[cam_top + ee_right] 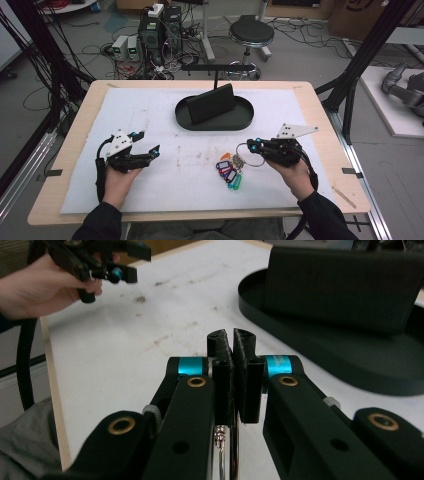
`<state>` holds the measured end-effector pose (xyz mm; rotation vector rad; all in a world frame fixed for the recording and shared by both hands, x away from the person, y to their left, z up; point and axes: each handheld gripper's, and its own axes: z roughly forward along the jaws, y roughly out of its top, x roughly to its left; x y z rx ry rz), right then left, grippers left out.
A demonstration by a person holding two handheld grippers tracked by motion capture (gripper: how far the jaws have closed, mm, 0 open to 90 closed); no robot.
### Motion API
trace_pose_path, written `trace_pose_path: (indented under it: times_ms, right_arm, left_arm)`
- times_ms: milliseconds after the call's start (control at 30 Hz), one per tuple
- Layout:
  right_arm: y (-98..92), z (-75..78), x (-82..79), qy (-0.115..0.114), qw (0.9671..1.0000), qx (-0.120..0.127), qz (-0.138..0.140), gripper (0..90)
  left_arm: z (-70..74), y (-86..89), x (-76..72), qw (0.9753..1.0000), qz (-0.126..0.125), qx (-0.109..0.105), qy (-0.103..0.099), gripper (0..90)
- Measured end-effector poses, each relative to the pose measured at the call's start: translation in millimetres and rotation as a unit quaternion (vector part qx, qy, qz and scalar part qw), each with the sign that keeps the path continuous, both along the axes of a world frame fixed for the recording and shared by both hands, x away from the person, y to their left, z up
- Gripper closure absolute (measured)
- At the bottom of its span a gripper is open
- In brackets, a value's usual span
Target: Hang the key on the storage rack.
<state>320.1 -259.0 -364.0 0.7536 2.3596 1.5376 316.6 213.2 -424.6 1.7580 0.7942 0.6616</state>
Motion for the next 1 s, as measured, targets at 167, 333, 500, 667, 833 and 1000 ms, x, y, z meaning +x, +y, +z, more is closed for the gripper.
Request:
trace_pose_path:
  times_ms: [167,333,500,667,833,1000]
  right_arm:
    - [-2.2,14.4,5.1,-0.02,0.9997,0.012,-0.002,87.5]
    - [-5.5,28.2,11.4,-0.027,0.9993,0.025,0.0,87.5]
    - [-9.4,39.7,18.3,-0.035,0.9985,0.043,-0.005,87.3]
    - [-11.9,49.5,25.9,-0.042,0.9973,0.059,-0.01,87.3]
    - [-11.5,57.1,33.3,-0.05,0.9963,0.069,-0.015,87.4]
    - [-10.6,64.2,43.4,-0.057,0.9956,0.072,-0.021,87.4]
  left_arm:
    - [0.4,-0.2,0.1,1.0,-0.001,-0.001,0.0,24.9]
    - [0.3,-1.3,0.4,1.0,-0.003,0.001,-0.001,24.9]
    - [0.3,-1.5,0.8,1.0,-0.004,0.002,-0.001,24.9]
    - [0.2,-1.2,0.9,1.0,-0.005,0.003,-0.001,24.9]
    - [0.2,-1.7,0.8,1.0,-0.005,0.001,-0.001,24.9]
    - [0.3,-1.8,0.8,1.0,-0.007,0.004,-0.002,24.9]
